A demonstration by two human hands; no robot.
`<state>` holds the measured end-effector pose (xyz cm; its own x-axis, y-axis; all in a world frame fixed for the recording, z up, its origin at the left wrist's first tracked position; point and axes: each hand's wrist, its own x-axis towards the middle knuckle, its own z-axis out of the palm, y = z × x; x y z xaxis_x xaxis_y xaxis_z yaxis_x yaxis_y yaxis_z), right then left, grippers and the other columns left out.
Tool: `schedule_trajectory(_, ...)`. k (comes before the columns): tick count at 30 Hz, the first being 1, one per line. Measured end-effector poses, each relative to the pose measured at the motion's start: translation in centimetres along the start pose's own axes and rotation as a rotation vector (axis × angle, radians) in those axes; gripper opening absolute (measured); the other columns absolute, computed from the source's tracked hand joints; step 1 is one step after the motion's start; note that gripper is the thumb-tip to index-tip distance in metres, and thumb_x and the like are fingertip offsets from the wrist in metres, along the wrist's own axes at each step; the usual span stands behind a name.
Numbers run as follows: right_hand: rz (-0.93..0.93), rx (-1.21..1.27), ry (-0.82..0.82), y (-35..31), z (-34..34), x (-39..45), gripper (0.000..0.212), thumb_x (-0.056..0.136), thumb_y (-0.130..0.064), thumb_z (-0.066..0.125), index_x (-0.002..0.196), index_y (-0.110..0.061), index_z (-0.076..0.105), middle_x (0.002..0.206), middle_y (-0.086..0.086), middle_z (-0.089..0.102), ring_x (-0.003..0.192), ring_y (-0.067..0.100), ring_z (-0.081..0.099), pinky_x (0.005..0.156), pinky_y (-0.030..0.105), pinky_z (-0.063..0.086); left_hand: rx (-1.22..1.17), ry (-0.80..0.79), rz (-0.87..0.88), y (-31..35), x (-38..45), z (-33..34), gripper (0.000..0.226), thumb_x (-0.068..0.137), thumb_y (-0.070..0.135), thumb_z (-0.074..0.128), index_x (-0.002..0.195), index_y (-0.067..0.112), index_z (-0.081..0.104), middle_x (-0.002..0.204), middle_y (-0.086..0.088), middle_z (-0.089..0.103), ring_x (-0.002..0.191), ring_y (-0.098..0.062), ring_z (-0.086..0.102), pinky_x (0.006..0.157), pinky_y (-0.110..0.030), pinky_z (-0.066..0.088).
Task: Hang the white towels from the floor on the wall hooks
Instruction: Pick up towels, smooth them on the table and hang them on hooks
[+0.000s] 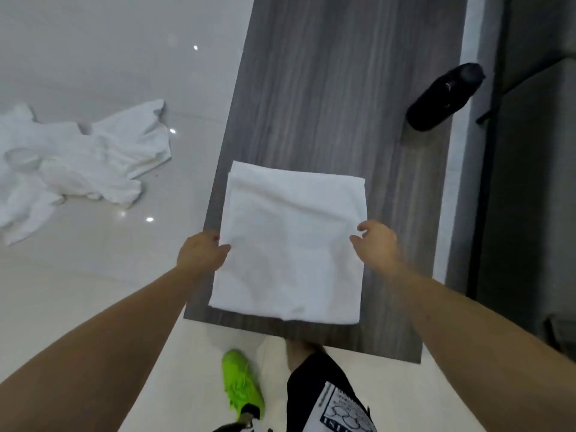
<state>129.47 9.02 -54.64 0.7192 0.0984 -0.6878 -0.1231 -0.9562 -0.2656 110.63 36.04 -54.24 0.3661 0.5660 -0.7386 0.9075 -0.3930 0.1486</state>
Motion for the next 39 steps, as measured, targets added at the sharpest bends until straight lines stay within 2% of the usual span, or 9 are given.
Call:
schedule_trajectory(3, 0.218, 0.032, -0.115, 5.4, 5.5, -1.2, 0.044, 0.088, -0.027, 0.065, 0.126, -0.005, 0.062, 0.125, 0.015, 0.064, 0.113, 0.032, 0.061, 0.093, 0.033, 0.050, -0.014, -0.106, -0.103, -4.1, -0.2, 5.3, 0.049, 0.091, 0.038, 0.060, 0.128, 0.008, 0.055, 0.124, -0.015, 0.061, 0.113, -0.034, 0.056, 0.091, -0.036, 0.045)
schedule_trajectory(8, 0.453, 0.315, -0.112, 11.0, 12.2, -6.0, 0.031, 0.079, -0.030, 0.075, 0.101, -0.012, 0.062, 0.103, 0.006, 0.065, 0.094, 0.027, 0.062, 0.084, 0.036, 0.053, -0.187, -0.110, -0.227, -8.3, -2.4, 10.9, 0.036, 0.086, 0.036, 0.065, 0.113, 0.013, 0.061, 0.112, -0.012, 0.065, 0.105, -0.035, 0.060, 0.088, -0.042, 0.054)
schedule_trajectory(11, 0.497, 0.525, -0.156, 12.0, 14.3, -7.5, 0.023, 0.076, -0.033, 0.077, 0.084, -0.017, 0.063, 0.097, 0.002, 0.070, 0.090, 0.024, 0.064, 0.086, 0.046, 0.057, -0.358, -0.061, -0.296, -9.2, -3.1, 11.8, 0.027, 0.086, 0.036, 0.067, 0.100, 0.014, 0.062, 0.102, -0.011, 0.066, 0.094, -0.031, 0.063, 0.079, -0.046, 0.059)
schedule_trajectory(16, 0.512, 0.876, -0.150, 9.1, 12.6, -10.2, 0.015, 0.086, -0.013, 0.074, 0.086, -0.012, 0.059, 0.092, 0.014, 0.069, 0.072, 0.025, 0.066, 0.065, 0.036, 0.060, -0.776, -0.108, -0.421, -8.9, -4.8, 8.9, 0.028, 0.087, 0.017, 0.069, 0.108, 0.000, 0.060, 0.091, -0.023, 0.068, 0.062, -0.029, 0.068, 0.056, -0.039, 0.061)
schedule_trajectory(22, 0.282, 1.097, 0.018, 1.3, 5.2, -16.0, 0.014, 0.086, 0.000, 0.067, 0.087, -0.005, 0.054, 0.084, 0.020, 0.065, 0.059, 0.025, 0.061, 0.058, 0.035, 0.059, -0.998, 0.052, -0.175, -8.4, -9.5, -1.4, 0.004, 0.085, 0.002, 0.058, 0.086, 0.002, 0.055, 0.097, -0.028, 0.065, 0.068, -0.035, 0.070, 0.053, -0.035, 0.060)
schedule_trajectory(29, -0.040, 1.268, 0.104, -10.5, -1.8, -26.9, 0.023, 0.084, 0.004, 0.063, 0.083, -0.011, 0.045, 0.072, 0.017, 0.057, 0.052, 0.022, 0.056, 0.042, 0.025, 0.052, -1.320, 0.194, 0.078, -13.7, -18.8, -16.4, 0.021, 0.090, -0.003, 0.047, 0.110, -0.006, 0.050, 0.103, -0.031, 0.062, 0.071, -0.034, 0.069, 0.051, -0.032, 0.059)
schedule_trajectory(34, -0.409, 1.207, 0.156, -20.5, -3.5, -36.7, 0.031, 0.084, 0.005, 0.060, 0.106, -0.014, 0.050, 0.090, 0.017, 0.059, 0.057, 0.021, 0.058, 0.052, 0.030, 0.058, -1.471, 0.456, 0.244, -21.3, -27.1, -26.6, 0.042, 0.088, -0.003, 0.046, 0.122, 0.017, 0.056, 0.101, -0.020, 0.061, 0.073, -0.036, 0.072, 0.061, -0.035, 0.060)
schedule_trajectory(36, -0.565, 1.133, 0.152, -24.6, -3.5, -40.0, 0.024, 0.086, 0.007, 0.056, 0.098, -0.011, 0.066, 0.096, 0.014, 0.064, 0.068, 0.022, 0.062, 0.058, 0.028, 0.060, -1.489, 0.512, 0.317, -24.3, -30.2, -29.9, 0.034, 0.090, -0.005, 0.043, 0.111, 0.009, 0.066, 0.097, -0.019, 0.063, 0.075, -0.030, 0.072, 0.062, -0.031, 0.059)
schedule_trajectory(39, -0.807, 0.945, 0.176, -31.2, -2.0, -45.8, 0.038, 0.079, 0.006, 0.053, 0.102, -0.017, 0.073, 0.105, 0.005, 0.069, 0.087, 0.018, 0.068, 0.085, 0.036, 0.060, -1.489, 0.706, 0.374, -30.4, -35.0, -34.4, 0.033, 0.081, -0.015, 0.047, 0.089, 0.007, 0.069, 0.100, -0.019, 0.065, 0.084, -0.026, 0.069, 0.077, -0.030, 0.059)
